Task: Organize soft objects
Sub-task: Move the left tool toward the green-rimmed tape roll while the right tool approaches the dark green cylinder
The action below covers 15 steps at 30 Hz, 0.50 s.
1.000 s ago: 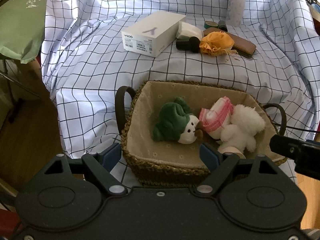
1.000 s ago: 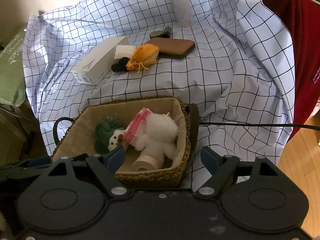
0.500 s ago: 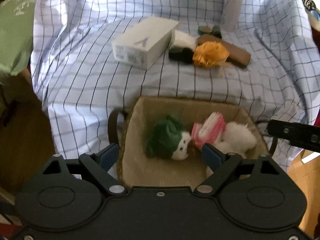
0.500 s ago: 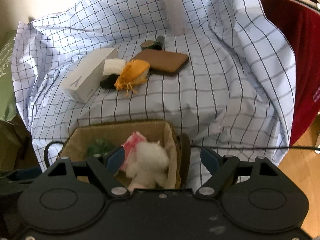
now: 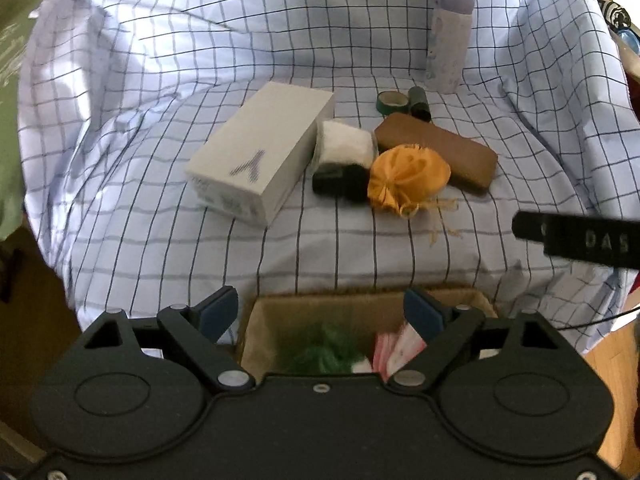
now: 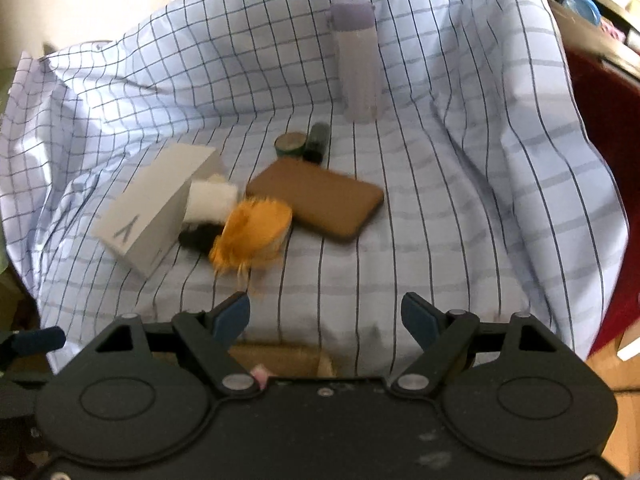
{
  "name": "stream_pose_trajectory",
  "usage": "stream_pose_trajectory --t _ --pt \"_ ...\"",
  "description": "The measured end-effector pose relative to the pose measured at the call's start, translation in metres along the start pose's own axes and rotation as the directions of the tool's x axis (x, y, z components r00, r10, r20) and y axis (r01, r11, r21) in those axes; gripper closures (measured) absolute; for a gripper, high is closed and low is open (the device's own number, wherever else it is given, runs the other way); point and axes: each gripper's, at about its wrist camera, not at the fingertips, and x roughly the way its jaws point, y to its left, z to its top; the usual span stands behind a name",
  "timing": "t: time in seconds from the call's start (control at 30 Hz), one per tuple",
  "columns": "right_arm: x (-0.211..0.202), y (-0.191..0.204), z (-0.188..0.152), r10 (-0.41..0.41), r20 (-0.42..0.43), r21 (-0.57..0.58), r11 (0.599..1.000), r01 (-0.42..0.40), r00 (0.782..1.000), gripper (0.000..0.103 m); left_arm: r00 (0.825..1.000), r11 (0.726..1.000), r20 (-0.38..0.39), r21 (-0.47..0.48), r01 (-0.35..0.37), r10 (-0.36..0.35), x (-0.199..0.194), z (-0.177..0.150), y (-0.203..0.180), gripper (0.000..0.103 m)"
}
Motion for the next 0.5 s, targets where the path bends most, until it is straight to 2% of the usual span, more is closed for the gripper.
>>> stream_pose_trajectory --t 0.27,0.5 --pt "0.058 0.007 0.065 -0.045 0.035 -0.057 0.997 0.047 0.998 0.021 1.000 1.000 -0.004 0.028 0.008 -0.008 0.028 0.035 -0.003 0.016" --pt "0.123 0.007 0.117 -0.088 0.013 -0.053 0.995 0.088 0.996 0.021 1.000 0.998 -0.001 0.061 0.014 -0.014 0.043 0.058 -0.008 0.016"
